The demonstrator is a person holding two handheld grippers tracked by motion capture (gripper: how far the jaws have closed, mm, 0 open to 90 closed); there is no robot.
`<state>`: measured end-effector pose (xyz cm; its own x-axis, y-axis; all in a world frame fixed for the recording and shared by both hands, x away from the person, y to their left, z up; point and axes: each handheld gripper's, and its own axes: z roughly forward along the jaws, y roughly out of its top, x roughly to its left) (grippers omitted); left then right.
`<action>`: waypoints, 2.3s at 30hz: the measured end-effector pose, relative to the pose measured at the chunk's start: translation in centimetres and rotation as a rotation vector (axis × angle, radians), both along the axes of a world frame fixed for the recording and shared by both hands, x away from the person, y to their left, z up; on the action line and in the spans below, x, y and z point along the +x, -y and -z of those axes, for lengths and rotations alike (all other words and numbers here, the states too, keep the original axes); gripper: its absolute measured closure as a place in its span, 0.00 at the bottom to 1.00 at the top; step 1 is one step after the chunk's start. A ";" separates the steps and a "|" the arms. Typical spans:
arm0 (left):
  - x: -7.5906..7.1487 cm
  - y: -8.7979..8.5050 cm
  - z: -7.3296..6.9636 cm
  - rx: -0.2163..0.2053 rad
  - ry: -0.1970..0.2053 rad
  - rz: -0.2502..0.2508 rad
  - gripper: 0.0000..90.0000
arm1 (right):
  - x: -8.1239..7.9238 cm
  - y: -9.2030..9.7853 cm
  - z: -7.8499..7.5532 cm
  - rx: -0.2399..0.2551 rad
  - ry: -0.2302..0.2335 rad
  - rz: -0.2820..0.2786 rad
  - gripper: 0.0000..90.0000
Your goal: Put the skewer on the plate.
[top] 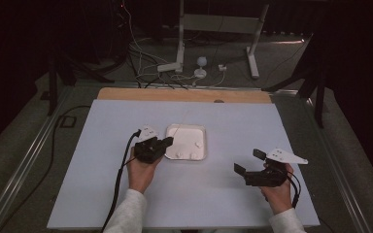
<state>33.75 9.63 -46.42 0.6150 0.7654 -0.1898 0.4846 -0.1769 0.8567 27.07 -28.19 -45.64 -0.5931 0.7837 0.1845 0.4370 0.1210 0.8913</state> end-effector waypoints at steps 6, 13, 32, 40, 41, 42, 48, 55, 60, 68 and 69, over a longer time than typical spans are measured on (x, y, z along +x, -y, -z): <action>0.7 0.6 0.7 0.011 -0.023 -0.008 1.00 | -0.1 0.1 0.1 -0.001 -0.001 0.003 0.00; 1.3 1.1 1.4 0.019 -0.049 -0.029 1.00 | -0.2 0.2 0.0 -0.001 0.003 0.008 0.00; 2.2 2.2 3.4 0.054 -0.113 -0.076 0.99 | -0.3 0.4 0.0 -0.004 0.000 0.012 0.00; 2.4 2.2 4.3 0.068 -0.155 -0.110 0.99 | -0.3 0.3 0.0 -0.004 -0.001 0.010 0.00; 2.4 2.2 4.4 0.067 -0.161 -0.116 0.99 | -0.3 0.3 0.1 -0.003 -0.001 0.010 0.00; 2.4 2.1 4.5 0.067 -0.166 -0.119 0.99 | -0.3 0.3 0.1 -0.003 -0.002 0.009 0.00; 2.4 2.2 4.8 0.077 -0.179 -0.128 0.94 | -0.3 0.3 0.1 -0.002 -0.002 0.009 0.00; 2.4 2.2 4.6 0.042 -0.167 -0.124 0.61 | -0.4 0.4 0.0 0.000 0.000 0.009 0.00; 2.2 1.4 3.8 0.004 -0.154 -0.122 0.42 | -0.4 0.5 0.0 0.003 0.002 0.011 0.00; 1.4 -0.9 1.4 -0.079 -0.096 -0.107 0.23 | -0.4 0.7 0.0 0.007 0.007 0.019 0.00; 1.2 -1.2 1.1 -0.085 -0.087 -0.105 0.21 | -0.4 0.7 0.0 0.009 0.007 0.021 0.00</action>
